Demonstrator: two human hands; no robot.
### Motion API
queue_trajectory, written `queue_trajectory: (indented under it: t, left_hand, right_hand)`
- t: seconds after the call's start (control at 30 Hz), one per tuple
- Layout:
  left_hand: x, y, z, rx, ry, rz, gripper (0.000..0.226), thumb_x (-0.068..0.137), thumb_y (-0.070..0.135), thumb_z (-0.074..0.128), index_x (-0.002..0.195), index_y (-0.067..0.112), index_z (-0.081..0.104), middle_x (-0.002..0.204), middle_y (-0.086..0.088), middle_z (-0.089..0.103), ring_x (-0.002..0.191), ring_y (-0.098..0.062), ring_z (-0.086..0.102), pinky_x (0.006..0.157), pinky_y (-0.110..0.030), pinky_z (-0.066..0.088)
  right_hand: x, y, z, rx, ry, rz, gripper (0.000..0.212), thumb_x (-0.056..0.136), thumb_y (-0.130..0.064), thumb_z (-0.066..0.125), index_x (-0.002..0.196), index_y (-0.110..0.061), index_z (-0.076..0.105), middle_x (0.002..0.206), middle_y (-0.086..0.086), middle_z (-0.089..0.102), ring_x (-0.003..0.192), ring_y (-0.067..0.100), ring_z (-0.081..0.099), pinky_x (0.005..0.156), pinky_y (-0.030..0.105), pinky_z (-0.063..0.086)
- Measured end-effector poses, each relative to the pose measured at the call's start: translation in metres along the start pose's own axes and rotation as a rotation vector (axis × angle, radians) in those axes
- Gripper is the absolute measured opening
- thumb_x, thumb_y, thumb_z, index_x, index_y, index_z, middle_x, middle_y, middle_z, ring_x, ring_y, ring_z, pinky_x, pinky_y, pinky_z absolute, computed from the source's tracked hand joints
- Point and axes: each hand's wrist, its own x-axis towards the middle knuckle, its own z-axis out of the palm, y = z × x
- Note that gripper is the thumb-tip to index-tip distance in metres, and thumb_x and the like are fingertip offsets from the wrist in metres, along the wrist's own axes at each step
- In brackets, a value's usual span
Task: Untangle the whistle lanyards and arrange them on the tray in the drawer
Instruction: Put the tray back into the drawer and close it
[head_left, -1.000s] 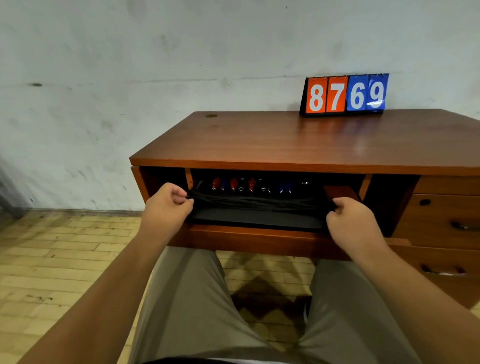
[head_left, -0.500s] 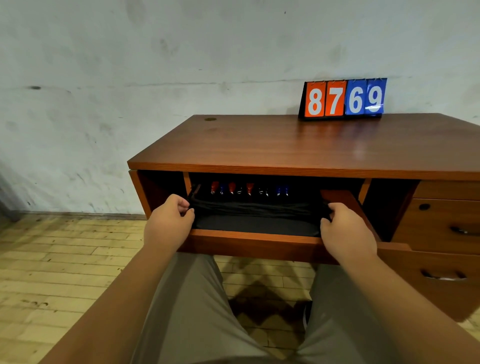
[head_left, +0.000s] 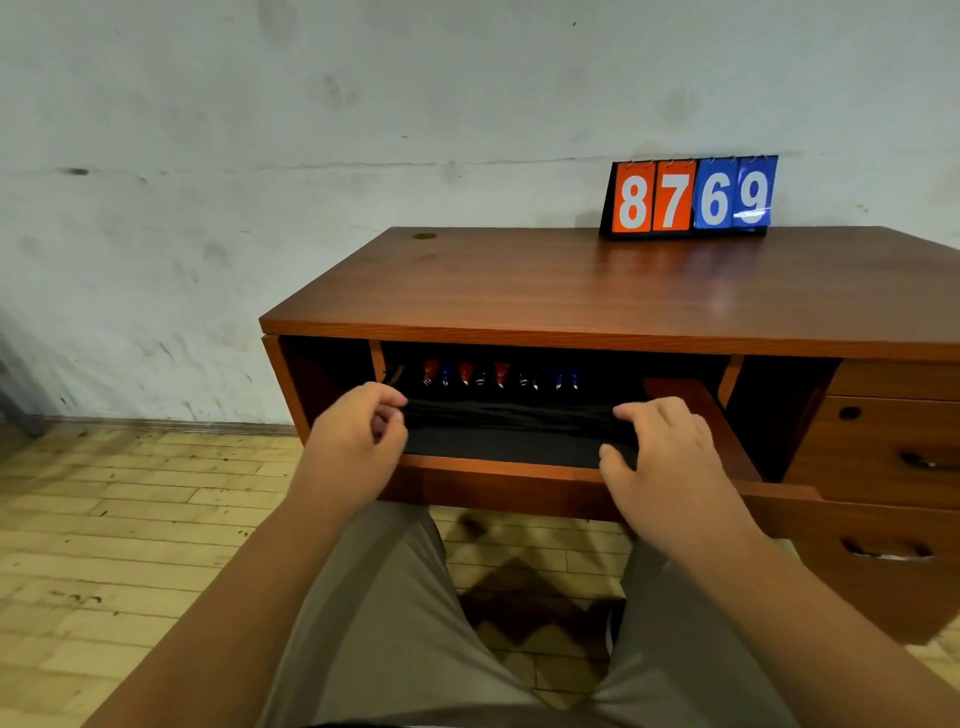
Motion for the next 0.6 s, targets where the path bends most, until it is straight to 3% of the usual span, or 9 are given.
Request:
queue_trajectory:
  t: [0.23,0.43,0.6]
  left_hand:
    - [-0.031,0.012,0.01,0.098,-0.213,0.3,0.022,0.105,0.026,0.061,0.123,0.035,0.069,0.112,0.026,0.061,0.113,0.001,0.055,0.1,-0.022,0.048]
    - [-0.038,0.005,0.016,0.148,-0.168,0.343,0.021,0.104,0.027,0.062,0.12,0.036,0.072,0.118,0.027,0.064,0.115,-0.001,0.055,0.106,-0.03,0.049]
    - [-0.041,0.005,0.02,0.146,-0.12,0.34,0.024,0.102,0.02,0.065,0.12,0.032,0.076,0.12,0.023,0.069,0.116,0.002,0.057,0.108,-0.025,0.048]
  right_hand:
    - [-0.028,0.007,0.009,-0.13,-0.142,-0.225,0.042,0.106,-0.043,0.052,0.147,-0.037,0.056,0.132,-0.02,0.05,0.122,0.004,0.046,0.11,0.027,0.044]
    - [-0.029,0.015,0.019,-0.16,-0.078,-0.248,0.04,0.104,-0.037,0.052,0.14,-0.034,0.069,0.123,-0.02,0.058,0.111,0.004,0.048,0.102,0.029,0.049]
    - [-0.024,0.009,0.023,-0.197,-0.052,-0.25,0.036,0.104,-0.035,0.054,0.134,-0.03,0.074,0.112,-0.016,0.056,0.103,0.007,0.048,0.096,0.032,0.051]
